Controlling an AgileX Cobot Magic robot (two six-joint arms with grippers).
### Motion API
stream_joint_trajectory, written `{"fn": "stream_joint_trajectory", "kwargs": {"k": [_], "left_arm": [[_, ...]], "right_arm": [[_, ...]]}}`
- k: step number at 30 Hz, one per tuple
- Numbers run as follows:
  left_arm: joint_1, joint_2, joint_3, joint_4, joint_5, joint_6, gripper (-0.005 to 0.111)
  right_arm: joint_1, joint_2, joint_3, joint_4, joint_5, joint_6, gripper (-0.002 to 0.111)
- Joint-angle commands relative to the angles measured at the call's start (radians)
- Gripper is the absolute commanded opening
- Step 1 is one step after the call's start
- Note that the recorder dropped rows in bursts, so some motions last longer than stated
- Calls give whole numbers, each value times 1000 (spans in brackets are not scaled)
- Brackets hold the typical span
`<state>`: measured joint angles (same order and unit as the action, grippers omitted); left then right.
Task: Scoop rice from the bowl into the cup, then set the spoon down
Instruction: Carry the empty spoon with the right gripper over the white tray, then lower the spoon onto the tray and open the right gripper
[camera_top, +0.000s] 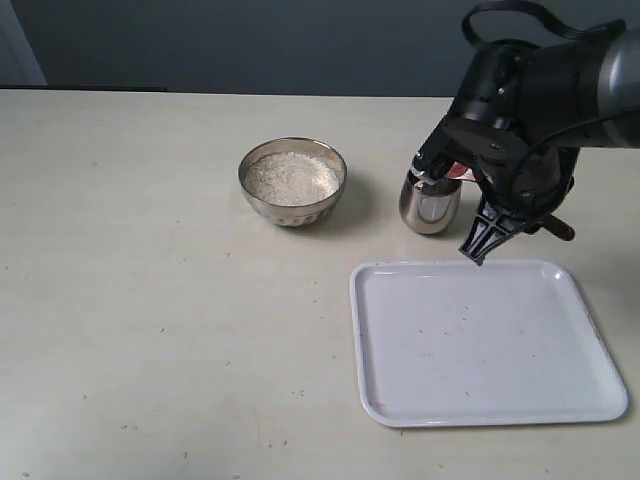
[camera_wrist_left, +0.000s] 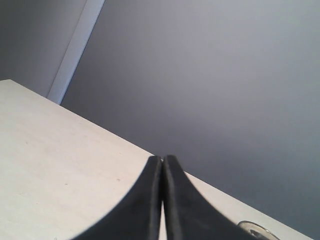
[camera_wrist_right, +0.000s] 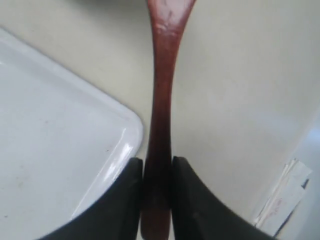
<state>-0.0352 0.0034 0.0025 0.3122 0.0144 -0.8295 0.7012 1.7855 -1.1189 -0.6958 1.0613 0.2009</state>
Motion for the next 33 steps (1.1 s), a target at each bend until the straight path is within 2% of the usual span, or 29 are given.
{"fn": "stream_joint_trajectory", "kwargs": {"k": [1,7,12,18,25,33], "left_arm": [[3,-3,-3,4,-7,1,0],[3,-3,-3,4,-7,1,0],[3,-3,-3,4,-7,1,0],[3,-3,-3,4,-7,1,0],[3,-3,-3,4,-7,1,0],[3,-3,-3,4,-7,1,0]], "right_arm": [[-1,-63,2,116,40,-76,-1],[-1,-104,2,406,72,-374,-1],[-1,-106,9,524,76,-525,-1],[-2,-106,89,541,120,-546,-1],[-2,-106,252,560,-118,-544,-1],[-2,-104,329,526,-291,-473,-1]]}}
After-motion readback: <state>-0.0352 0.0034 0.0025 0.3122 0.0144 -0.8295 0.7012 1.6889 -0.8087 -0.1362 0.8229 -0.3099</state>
